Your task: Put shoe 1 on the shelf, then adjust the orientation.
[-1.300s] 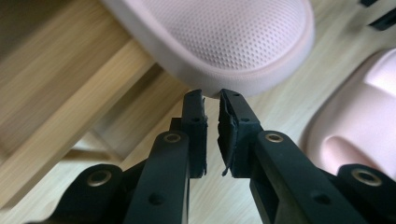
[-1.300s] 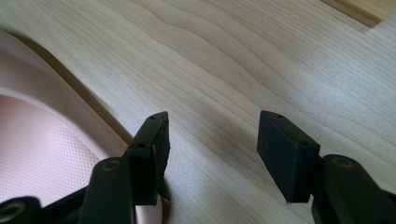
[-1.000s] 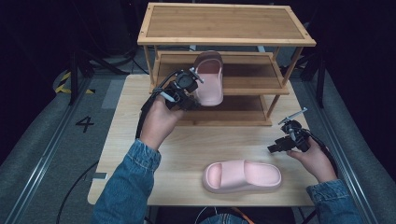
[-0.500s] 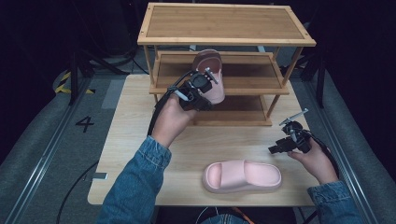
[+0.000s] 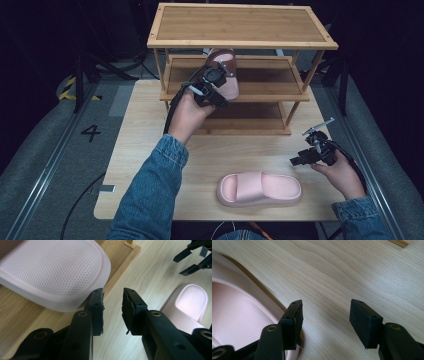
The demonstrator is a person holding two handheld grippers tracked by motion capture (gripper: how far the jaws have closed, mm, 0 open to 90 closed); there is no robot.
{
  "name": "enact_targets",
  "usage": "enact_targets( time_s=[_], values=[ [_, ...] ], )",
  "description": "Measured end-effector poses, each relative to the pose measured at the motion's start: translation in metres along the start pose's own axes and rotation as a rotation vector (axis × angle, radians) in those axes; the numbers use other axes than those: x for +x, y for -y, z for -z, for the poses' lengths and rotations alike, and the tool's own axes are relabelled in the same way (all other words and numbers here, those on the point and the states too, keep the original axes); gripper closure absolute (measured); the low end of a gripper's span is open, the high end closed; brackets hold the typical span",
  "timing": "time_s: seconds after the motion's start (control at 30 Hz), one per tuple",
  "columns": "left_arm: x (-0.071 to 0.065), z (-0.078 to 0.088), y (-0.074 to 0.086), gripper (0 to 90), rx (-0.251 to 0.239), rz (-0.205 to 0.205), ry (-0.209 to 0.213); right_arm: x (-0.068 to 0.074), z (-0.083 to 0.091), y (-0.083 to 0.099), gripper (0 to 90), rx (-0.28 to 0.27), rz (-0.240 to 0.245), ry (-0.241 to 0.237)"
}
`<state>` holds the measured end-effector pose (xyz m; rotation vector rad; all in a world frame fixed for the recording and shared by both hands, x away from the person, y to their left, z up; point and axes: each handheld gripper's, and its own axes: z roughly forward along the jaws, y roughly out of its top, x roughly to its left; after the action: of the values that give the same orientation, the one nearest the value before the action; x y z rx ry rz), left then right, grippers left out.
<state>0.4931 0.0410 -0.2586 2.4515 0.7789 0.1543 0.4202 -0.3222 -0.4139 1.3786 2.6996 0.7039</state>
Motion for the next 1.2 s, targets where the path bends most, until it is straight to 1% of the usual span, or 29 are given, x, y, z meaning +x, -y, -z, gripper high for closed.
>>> enact_targets(
  time_s=[0.07, 0.1, 0.17, 0.2, 0.27, 0.3, 0.4, 0.43, 0.5, 0.63, 0.67, 0.7, 0.73, 0.83, 0.87, 0.9, 0.93, 0.97, 1.0, 1.03, 1.07, 1.1, 1.17, 1.2],
  values=[
    [0.0, 0.0, 0.0, 68.2, -0.003, 0.001, 0.002, 0.0, 0.0, 0.0, 44.8, 0.001, -0.001, 0.001],
    [-0.001, 0.0, 0.001, 68.2, -0.004, 0.006, 0.009, 0.0, -0.001, 0.0, 44.8, 0.001, 0.0, -0.001],
    [-0.004, 0.002, 0.002, 61.2, -0.013, 0.002, -0.005, 0.001, -0.001, 0.0, 45.1, 0.002, 0.004, -0.003],
    [-0.006, 0.004, 0.003, 59.3, -0.011, -0.002, -0.008, 0.001, -0.001, -0.001, 45.1, 0.001, 0.004, -0.002],
    [-0.008, 0.005, 0.005, 57.5, -0.009, 0.005, -0.008, 0.001, 0.0, -0.001, 45.5, -0.002, 0.005, -0.001],
    [-0.01, 0.008, 0.008, 55.8, 0.009, 0.01, -0.008, 0.001, 0.001, -0.001, 45.6, -0.001, 0.003, -0.001],
    [-0.013, 0.017, 0.018, 53.0, 0.012, 0.014, -0.012, 0.0, 0.001, 0.0, 45.9, 0.0, 0.0, -0.002],
    [-0.014, 0.02, 0.021, 51.7, 0.011, 0.024, -0.017, 0.001, 0.002, 0.0, 46.0, -0.002, -0.001, 0.0],
    [-0.016, 0.027, 0.029, 49.2, 0.009, 0.021, -0.032, 0.002, 0.002, 0.0, 46.1, 0.0, 0.001, 0.001],
    [-0.022, 0.036, 0.045, 48.1, 0.002, 0.019, -0.09, 0.004, 0.004, -0.001, 46.2, -0.002, 0.003, -0.001],
    [-0.022, 0.038, 0.049, 47.8, 0.007, 0.017, -0.096, 0.005, 0.005, -0.002, 46.3, -0.001, 0.007, -0.002],
    [-0.022, 0.038, 0.049, 47.5, 0.007, 0.017, -0.096, 0.005, 0.005, -0.002, 46.3, -0.001, 0.007, -0.002],
    [-0.023, 0.038, 0.056, 47.1, 0.02, 0.025, -0.096, 0.007, 0.007, -0.003, 46.5, -0.002, 0.011, -0.003],
    [-0.022, 0.036, 0.068, 45.8, 0.04, 0.035, -0.098, 0.012, 0.009, -0.005, 46.9, -0.003, 0.031, -0.006],
    [-0.022, 0.036, 0.068, 45.1, 0.04, 0.035, -0.098, 0.012, 0.009, -0.005, 46.9, -0.003, 0.031, -0.006],
    [-0.021, 0.035, 0.072, 45.1, 0.037, 0.048, -0.098, 0.013, 0.01, -0.005, 46.9, -0.005, 0.042, -0.007],
    [-0.019, 0.033, 0.081, 44.0, 0.042, 0.064, -0.103, 0.017, 0.011, -0.006, 47.0, -0.006, 0.059, -0.011],
    [-0.019, 0.033, 0.081, 43.2, 0.042, 0.064, -0.103, 0.018, 0.011, -0.007, 46.9, -0.002, 0.068, -0.012],
    [-0.017, 0.03, 0.091, 42.1, 0.049, 0.087, -0.106, 0.02, 0.012, -0.007, 46.8, 0.003, 0.078, -0.02],
    [-0.016, 0.028, 0.097, 41.5, 0.053, 0.097, -0.104, 0.022, 0.012, -0.007, 46.8, 0.01, 0.091, -0.021],
    [-0.016, 0.028, 0.097, 40.3, 0.053, 0.097, -0.104, 0.025, 0.012, -0.008, 46.8, 0.015, 0.102, -0.019],
    [-0.015, 0.023, 0.107, 39.8, 0.061, 0.112, -0.102, 0.027, 0.013, -0.008, 46.7, 0.02, 0.112, -0.024],
    [-0.013, 0.016, 0.117, 39.8, 0.075, 0.125, -0.1, 0.032, 0.014, -0.01, 46.5, 0.029, 0.128, -0.025],
    [-0.012, 0.011, 0.122, 40.0, 0.091, 0.129, -0.088, 0.034, 0.014, -0.011, 46.1, 0.031, 0.139, -0.023]
  ],
)
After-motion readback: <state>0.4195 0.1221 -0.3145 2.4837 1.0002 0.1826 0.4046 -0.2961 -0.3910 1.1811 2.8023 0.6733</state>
